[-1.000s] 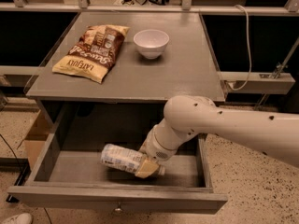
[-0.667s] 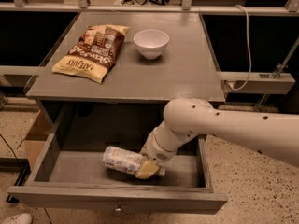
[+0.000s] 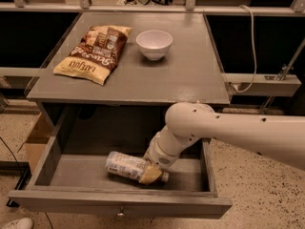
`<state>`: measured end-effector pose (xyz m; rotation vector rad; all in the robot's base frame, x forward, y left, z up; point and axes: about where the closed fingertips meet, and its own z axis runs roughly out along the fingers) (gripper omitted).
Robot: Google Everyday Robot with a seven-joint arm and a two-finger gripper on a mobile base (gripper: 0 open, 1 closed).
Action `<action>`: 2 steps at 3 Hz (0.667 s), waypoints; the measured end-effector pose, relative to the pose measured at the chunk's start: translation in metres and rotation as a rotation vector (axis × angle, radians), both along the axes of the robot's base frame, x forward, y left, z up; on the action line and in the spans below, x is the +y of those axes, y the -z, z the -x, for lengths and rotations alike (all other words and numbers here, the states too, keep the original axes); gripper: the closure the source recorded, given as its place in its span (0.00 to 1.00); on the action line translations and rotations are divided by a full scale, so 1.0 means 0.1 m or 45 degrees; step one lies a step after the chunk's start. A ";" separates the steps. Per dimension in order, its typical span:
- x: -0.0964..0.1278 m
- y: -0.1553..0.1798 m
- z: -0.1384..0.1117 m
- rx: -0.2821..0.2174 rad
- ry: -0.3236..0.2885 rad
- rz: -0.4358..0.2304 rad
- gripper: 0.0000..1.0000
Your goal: Place blue plastic bottle into top drawer
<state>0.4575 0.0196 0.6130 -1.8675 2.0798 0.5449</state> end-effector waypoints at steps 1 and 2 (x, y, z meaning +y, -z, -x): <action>0.00 0.00 0.00 0.000 0.000 0.000 0.82; 0.00 0.00 0.00 0.000 0.000 0.000 0.59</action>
Offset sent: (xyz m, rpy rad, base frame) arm 0.0000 0.0000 -0.0002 -0.0002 0.0003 0.0001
